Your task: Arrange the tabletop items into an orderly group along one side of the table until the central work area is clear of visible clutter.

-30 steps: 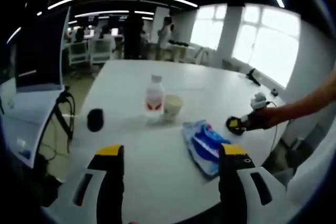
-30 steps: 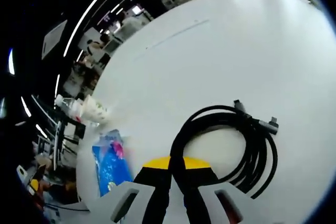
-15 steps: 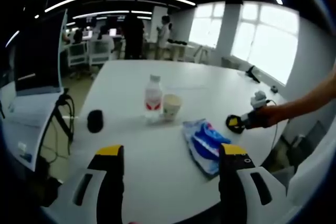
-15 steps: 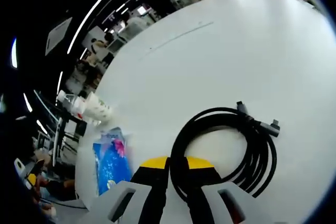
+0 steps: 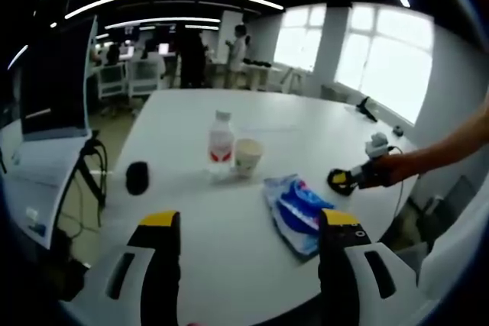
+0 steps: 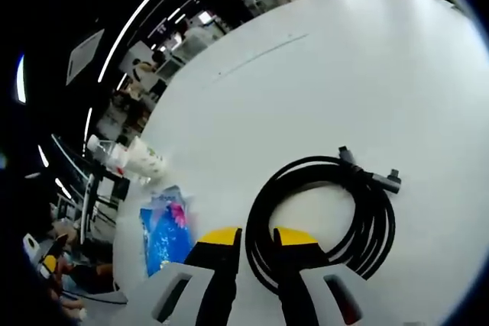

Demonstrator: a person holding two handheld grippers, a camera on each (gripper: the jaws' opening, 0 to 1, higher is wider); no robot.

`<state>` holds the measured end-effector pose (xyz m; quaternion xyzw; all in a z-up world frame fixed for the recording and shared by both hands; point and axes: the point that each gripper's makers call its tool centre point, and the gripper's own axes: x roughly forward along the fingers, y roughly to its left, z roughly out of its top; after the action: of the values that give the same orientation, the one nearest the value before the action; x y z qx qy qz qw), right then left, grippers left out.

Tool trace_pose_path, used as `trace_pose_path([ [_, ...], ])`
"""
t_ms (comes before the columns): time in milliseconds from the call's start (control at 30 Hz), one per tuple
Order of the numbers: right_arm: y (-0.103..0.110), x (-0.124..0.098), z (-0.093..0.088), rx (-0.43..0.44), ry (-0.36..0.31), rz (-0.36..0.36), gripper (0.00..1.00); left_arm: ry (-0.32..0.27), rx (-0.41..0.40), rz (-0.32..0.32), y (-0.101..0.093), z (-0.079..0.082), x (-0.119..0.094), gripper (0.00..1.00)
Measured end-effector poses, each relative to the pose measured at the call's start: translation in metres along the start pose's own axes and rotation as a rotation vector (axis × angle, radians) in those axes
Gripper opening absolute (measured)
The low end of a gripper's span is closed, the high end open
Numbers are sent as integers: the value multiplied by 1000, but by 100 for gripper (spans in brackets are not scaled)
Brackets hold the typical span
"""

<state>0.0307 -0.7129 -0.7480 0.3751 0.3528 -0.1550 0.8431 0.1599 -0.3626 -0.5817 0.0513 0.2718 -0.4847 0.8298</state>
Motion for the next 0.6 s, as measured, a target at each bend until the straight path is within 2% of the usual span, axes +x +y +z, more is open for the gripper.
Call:
trace_pose_path([
  [300,-4,-6,4,10,-12,15,18,4,-1,-3,-6,-4,-2,73],
  [600,-4,-12,11,5,-27,34,19,-9,2,-3,-7,-1,-5,74],
])
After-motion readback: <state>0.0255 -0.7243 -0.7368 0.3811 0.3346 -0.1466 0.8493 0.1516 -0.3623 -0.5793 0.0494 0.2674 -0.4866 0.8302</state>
